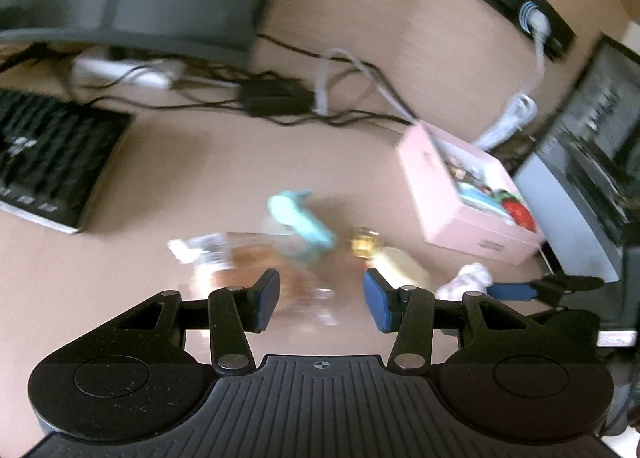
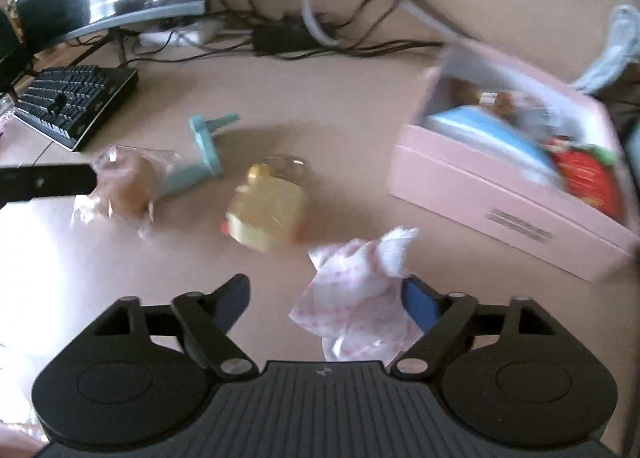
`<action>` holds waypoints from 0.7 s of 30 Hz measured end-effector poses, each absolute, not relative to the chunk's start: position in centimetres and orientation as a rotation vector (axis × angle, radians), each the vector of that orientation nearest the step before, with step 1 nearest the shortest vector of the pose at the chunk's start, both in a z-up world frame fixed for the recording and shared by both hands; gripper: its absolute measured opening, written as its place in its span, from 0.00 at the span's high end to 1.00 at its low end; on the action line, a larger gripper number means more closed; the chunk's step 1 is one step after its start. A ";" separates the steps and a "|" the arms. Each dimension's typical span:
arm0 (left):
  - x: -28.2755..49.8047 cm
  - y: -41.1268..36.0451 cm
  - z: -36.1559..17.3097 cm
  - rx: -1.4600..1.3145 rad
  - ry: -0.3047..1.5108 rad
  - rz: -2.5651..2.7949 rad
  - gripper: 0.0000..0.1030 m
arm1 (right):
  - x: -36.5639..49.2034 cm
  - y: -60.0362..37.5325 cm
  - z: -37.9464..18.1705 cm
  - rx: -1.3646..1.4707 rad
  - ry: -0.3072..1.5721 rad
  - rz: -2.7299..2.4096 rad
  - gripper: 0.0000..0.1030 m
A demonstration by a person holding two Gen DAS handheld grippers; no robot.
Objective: Organize objects
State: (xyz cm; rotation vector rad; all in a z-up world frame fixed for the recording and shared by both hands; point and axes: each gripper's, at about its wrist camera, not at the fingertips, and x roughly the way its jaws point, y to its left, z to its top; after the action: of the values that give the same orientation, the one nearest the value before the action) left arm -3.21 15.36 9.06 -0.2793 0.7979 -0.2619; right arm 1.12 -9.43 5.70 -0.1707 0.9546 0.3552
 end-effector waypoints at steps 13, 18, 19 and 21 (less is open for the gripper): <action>0.9 5.2 7.6 -0.182 0.894 -0.196 0.51 | -3.3 -16.2 6.1 -0.100 0.820 0.223 0.06; 3.4 3.1 5.6 -0.090 0.970 -0.151 0.50 | -4.2 -16.4 5.3 -0.086 0.836 0.231 0.06; 3.6 2.8 5.2 -0.073 0.980 -0.143 0.50 | -4.4 -16.5 5.3 -0.087 0.835 0.230 0.06; 3.8 2.7 4.6 -0.072 0.998 -0.140 0.50 | -4.7 -16.6 5.2 -0.091 0.832 0.230 0.06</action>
State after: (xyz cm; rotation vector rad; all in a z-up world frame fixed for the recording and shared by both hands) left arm 3.77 2.69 4.65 -0.0718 0.9984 -0.1399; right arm -4.69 -16.57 5.21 -0.0909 0.8323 0.2297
